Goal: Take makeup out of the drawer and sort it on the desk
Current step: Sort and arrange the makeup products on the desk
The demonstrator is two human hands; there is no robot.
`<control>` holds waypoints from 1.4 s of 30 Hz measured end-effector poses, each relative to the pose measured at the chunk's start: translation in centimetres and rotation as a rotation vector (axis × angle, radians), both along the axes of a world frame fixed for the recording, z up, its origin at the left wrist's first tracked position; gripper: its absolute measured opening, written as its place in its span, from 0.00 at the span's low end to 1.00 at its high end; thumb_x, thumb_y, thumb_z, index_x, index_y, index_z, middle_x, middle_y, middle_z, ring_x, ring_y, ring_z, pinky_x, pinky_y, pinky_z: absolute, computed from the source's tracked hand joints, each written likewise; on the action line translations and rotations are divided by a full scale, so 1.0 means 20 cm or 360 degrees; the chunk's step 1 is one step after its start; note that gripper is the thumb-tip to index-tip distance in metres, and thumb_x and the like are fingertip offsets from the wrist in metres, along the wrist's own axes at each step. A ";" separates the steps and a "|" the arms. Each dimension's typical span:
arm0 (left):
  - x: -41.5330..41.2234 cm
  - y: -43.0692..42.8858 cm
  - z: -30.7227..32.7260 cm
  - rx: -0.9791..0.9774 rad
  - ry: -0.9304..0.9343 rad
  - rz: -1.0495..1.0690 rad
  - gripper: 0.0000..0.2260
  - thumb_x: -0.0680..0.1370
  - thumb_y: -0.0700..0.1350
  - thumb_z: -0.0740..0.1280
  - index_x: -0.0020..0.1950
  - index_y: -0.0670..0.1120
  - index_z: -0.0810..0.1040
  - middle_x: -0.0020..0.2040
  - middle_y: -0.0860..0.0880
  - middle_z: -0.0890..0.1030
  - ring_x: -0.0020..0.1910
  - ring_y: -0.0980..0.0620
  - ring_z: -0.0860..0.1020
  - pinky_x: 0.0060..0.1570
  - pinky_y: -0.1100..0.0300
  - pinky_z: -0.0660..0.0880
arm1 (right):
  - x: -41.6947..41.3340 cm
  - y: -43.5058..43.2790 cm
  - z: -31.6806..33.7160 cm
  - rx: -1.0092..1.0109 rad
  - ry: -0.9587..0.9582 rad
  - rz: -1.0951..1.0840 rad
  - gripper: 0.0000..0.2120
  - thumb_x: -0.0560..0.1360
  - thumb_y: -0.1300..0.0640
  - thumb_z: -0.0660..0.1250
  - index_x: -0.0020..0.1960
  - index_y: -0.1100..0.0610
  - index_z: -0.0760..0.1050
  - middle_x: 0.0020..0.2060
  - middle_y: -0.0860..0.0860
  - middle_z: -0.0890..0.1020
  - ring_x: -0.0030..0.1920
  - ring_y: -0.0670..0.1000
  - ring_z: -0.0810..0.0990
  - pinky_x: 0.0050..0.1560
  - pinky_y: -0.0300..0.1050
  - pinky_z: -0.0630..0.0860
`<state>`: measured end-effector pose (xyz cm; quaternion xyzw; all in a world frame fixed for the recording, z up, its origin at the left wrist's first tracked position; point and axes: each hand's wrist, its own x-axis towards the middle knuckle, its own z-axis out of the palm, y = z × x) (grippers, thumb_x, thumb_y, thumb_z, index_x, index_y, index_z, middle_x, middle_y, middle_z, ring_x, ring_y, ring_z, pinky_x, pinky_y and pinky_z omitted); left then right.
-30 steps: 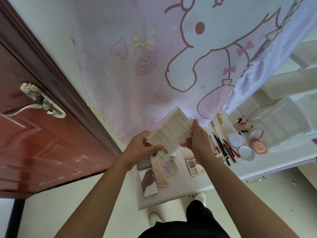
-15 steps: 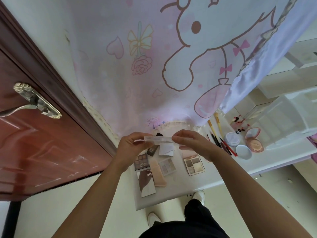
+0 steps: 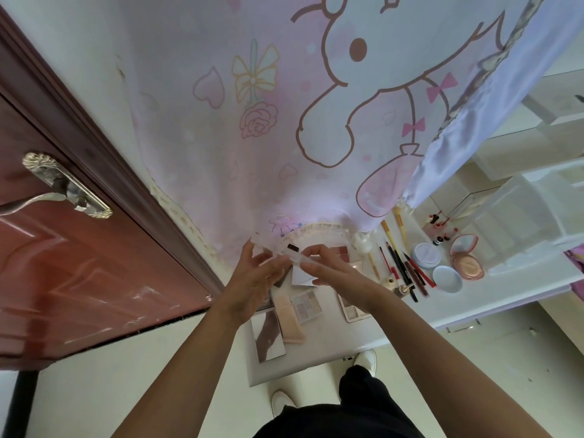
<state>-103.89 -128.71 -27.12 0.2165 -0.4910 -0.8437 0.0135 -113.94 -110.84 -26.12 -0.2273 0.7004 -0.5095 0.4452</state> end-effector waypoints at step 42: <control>-0.04 0.02 0.05 0.0719 0.0117 0.0030 0.23 0.66 0.40 0.57 0.61 0.46 0.74 0.53 0.40 0.83 0.53 0.39 0.80 0.53 0.38 0.79 | -0.16 0.04 0.02 -0.0075 -0.0232 -0.0096 0.24 0.75 0.38 0.60 0.62 0.51 0.79 0.52 0.62 0.85 0.49 0.65 0.85 0.40 0.56 0.84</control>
